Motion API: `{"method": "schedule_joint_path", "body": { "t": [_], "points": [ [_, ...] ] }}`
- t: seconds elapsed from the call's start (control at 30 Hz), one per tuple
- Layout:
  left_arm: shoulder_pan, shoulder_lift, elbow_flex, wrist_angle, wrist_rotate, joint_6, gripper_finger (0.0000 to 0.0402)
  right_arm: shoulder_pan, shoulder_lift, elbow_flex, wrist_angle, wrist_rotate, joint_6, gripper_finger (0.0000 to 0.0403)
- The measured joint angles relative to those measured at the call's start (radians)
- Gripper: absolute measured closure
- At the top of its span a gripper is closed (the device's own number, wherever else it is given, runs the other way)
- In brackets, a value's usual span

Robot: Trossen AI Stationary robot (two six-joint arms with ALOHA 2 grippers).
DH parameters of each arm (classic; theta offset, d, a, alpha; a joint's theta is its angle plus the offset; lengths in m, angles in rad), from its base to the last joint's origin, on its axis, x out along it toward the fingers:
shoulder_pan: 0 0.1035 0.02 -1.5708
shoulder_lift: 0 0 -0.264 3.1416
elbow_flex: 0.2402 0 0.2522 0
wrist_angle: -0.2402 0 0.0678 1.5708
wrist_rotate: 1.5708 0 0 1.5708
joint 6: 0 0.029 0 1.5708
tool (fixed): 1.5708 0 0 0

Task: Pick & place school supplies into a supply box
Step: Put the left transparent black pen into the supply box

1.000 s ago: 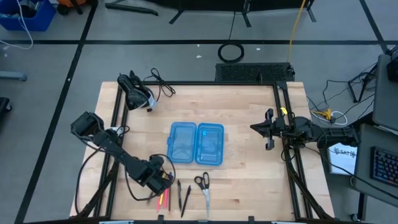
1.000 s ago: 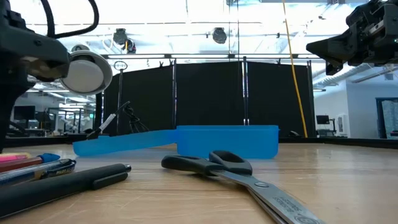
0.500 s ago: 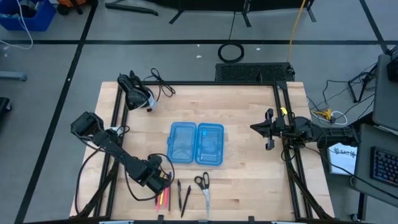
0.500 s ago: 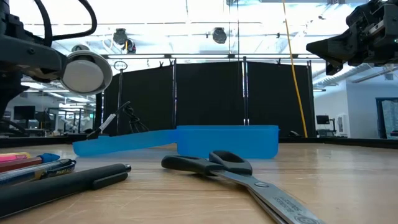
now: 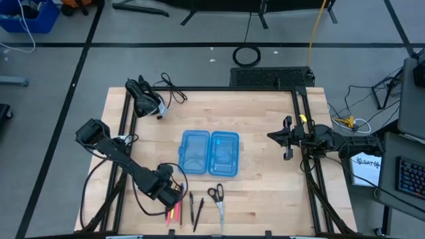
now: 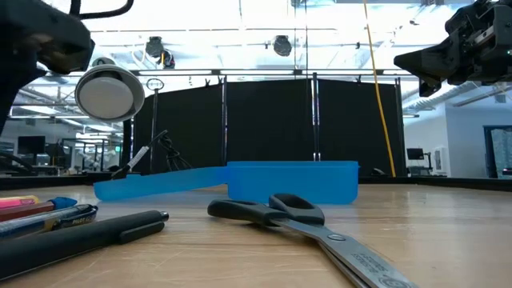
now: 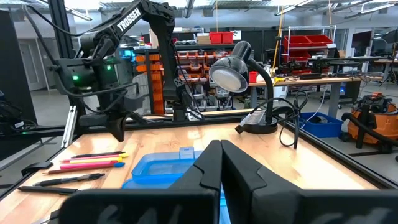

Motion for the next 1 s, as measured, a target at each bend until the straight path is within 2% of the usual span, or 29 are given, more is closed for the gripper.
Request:
{"method": "schedule_joint_path", "body": {
  "t": [0.1,0.17,0.4,0.53,0.67,1.0],
  "points": [
    [-0.016,0.002,-0.021,0.12,0.008,-0.009,0.0365,0.0,0.0,0.0,-0.001,0.0,0.0,0.0403],
    [-0.021,0.011,-0.026,0.141,0.01,-0.01,0.0343,0.0,0.0,0.0,-0.005,0.0,0.0,0.0403],
    [-0.018,0.022,-0.028,0.051,0.051,-0.037,0.0248,0.0,0.0,0.0,-0.007,0.0,0.0,0.0403],
    [-0.02,0.022,-0.028,0.034,0.068,-0.047,0.0212,0.0,0.0,0.001,-0.007,0.0,0.0,0.0403],
    [-0.024,0.022,-0.028,0.036,0.03,-0.056,0.0207,0.0,0.0,0.001,-0.008,0.0,0.0,0.0403],
    [-0.036,0.061,-0.028,0.043,0.038,-0.078,0.0249,0.0,0.0,0.001,-0.008,0.0,0.0,0.0403]
  ]
}}
